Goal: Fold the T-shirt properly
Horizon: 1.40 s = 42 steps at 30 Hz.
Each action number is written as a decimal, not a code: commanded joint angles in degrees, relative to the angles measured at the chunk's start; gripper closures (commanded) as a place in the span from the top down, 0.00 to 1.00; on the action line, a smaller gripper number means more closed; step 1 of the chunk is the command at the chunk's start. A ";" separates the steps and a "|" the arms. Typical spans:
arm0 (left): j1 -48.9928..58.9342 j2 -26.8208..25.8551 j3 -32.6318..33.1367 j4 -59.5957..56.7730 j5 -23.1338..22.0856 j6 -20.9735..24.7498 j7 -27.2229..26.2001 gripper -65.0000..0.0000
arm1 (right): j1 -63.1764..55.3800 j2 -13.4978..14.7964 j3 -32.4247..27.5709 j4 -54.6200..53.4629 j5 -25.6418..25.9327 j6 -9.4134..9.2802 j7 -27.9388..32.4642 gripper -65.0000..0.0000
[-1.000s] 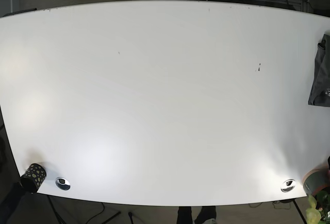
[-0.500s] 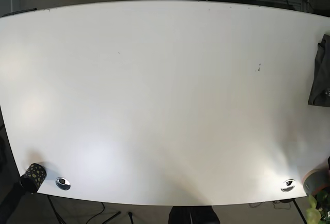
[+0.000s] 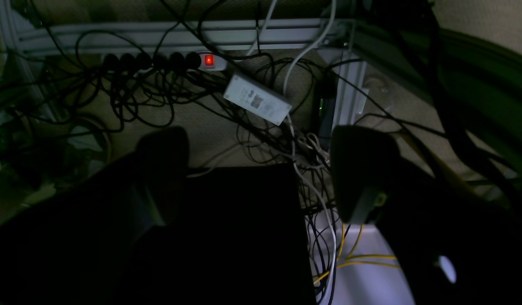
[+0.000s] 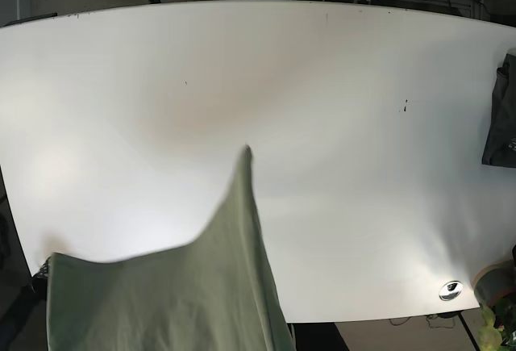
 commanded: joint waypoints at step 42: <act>0.63 2.11 0.16 0.17 0.18 -0.19 0.19 0.75 | -0.58 -2.49 0.08 -0.16 -3.26 -4.63 0.16 0.36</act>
